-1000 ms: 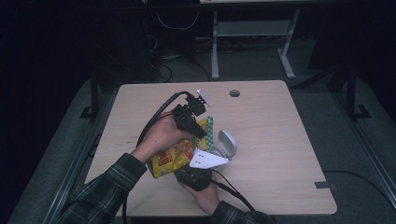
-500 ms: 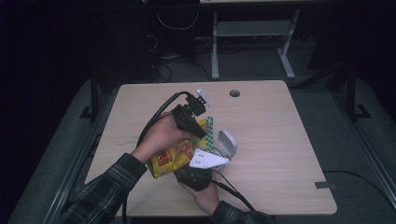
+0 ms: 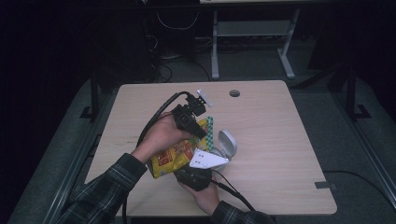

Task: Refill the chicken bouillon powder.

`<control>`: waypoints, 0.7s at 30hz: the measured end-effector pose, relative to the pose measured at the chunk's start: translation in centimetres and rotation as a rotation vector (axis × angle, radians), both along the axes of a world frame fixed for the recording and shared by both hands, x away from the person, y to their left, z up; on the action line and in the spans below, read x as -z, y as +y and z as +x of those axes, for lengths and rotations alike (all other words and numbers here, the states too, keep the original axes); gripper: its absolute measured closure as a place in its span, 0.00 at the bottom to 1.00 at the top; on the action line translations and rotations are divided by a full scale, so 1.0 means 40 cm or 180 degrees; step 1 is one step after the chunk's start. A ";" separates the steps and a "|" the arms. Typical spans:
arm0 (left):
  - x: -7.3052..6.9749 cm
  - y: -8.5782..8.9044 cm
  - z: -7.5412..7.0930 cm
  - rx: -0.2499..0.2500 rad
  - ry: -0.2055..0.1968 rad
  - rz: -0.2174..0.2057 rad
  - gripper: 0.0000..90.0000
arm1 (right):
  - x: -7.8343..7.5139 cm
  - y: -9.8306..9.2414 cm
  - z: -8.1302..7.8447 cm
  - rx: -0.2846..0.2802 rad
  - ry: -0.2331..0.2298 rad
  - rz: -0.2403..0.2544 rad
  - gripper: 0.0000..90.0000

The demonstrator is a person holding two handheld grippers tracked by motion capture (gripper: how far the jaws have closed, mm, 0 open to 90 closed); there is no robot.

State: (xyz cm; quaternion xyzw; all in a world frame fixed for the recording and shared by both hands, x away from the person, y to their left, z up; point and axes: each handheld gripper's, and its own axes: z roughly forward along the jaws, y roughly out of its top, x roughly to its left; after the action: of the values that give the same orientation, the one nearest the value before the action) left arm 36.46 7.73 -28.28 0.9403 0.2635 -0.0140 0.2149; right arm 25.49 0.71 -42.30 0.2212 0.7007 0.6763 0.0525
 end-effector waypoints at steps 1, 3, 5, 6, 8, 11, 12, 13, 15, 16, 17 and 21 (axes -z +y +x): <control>0.001 0.000 0.000 -0.0010 -0.0007 -0.0010 1.00 | 0.000 0.000 0.000 -0.0002 0.0005 0.0001 1.00; 0.001 0.000 0.000 -0.0007 0.0002 -0.0001 1.00 | 0.000 0.000 0.000 -0.0005 0.0006 0.0002 1.00; 0.001 0.000 0.000 -0.0008 0.0011 0.0004 1.00 | 0.000 0.000 0.001 -0.0007 0.0006 0.0002 1.00; 0.001 -0.001 0.000 -0.0010 0.0010 0.0006 1.00 | 0.000 0.000 0.000 -0.0007 0.0010 0.0004 1.00; 0.002 -0.001 0.000 -0.0008 0.0004 0.0010 1.00 | 0.001 0.000 0.000 -0.0008 0.0011 0.0006 1.00; 0.002 -0.002 0.000 -0.0013 0.0003 0.0005 1.00 | 0.000 0.000 0.000 -0.0005 0.0013 0.0010 1.00; 0.002 -0.002 0.000 -0.0009 0.0005 0.0008 1.00 | 0.000 0.000 0.000 -0.0007 0.0022 0.0011 1.00; 0.002 -0.003 0.000 -0.0006 0.0002 0.0009 1.00 | 0.000 0.000 0.000 -0.0007 0.0020 0.0010 1.00; 0.002 -0.003 0.001 -0.0009 0.0002 0.0005 1.00 | 0.000 0.000 0.001 -0.0008 0.0012 0.0005 1.00; 0.002 -0.003 0.001 -0.0009 0.0004 0.0009 1.00 | 0.000 0.000 0.001 -0.0008 0.0014 0.0006 1.00; 0.002 -0.003 0.000 -0.0009 0.0003 0.0008 1.00 | 0.001 0.000 0.001 -0.0009 0.0013 0.0007 1.00; 0.002 -0.003 0.000 -0.0011 -0.0001 0.0011 1.00 | 0.000 0.000 0.001 -0.0009 0.0020 0.0007 1.00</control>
State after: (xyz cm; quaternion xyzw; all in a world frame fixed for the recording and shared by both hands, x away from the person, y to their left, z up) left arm 36.45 7.62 -28.35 0.9402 0.2651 -0.0130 0.2133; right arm 25.51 0.70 -42.29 0.2224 0.7004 0.6764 0.0490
